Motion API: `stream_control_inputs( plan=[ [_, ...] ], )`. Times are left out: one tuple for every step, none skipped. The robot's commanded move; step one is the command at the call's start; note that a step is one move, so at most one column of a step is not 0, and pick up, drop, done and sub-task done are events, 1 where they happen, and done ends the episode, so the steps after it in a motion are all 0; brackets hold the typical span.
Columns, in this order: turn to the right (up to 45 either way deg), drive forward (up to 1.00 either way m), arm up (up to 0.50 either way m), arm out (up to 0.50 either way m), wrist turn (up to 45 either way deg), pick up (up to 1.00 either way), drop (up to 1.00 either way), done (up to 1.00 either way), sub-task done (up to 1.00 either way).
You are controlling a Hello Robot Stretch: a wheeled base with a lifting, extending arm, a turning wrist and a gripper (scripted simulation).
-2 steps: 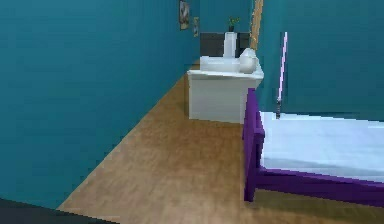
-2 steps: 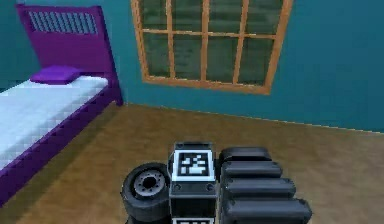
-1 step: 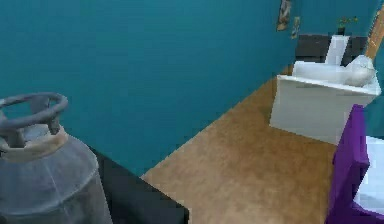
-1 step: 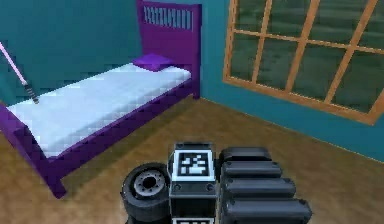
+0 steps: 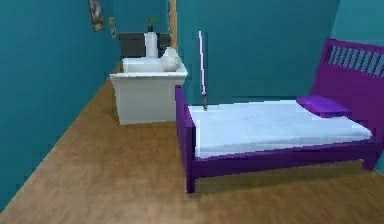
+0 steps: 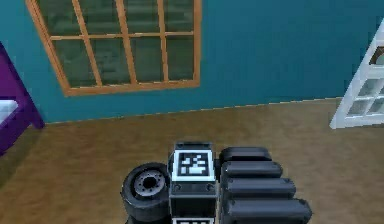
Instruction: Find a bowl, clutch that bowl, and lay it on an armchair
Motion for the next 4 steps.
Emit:
stream_control_inputs(
  plan=[
    [45.0, 0.00, 0.00, 0.00, 0.0, 0.00, 0.00, 0.00, 0.00],
    [45.0, 0.00, 0.00, 0.00, 0.0, 0.00, 0.00, 0.00, 0.00],
    [33.0, 0.00, 0.00, 0.00, 0.0, 0.00, 0.00, 0.00, 0.00],
    [-45.0, 0.00, 0.00, 0.00, 0.0, 0.00, 0.00, 0.00, 0.00]
  ],
)
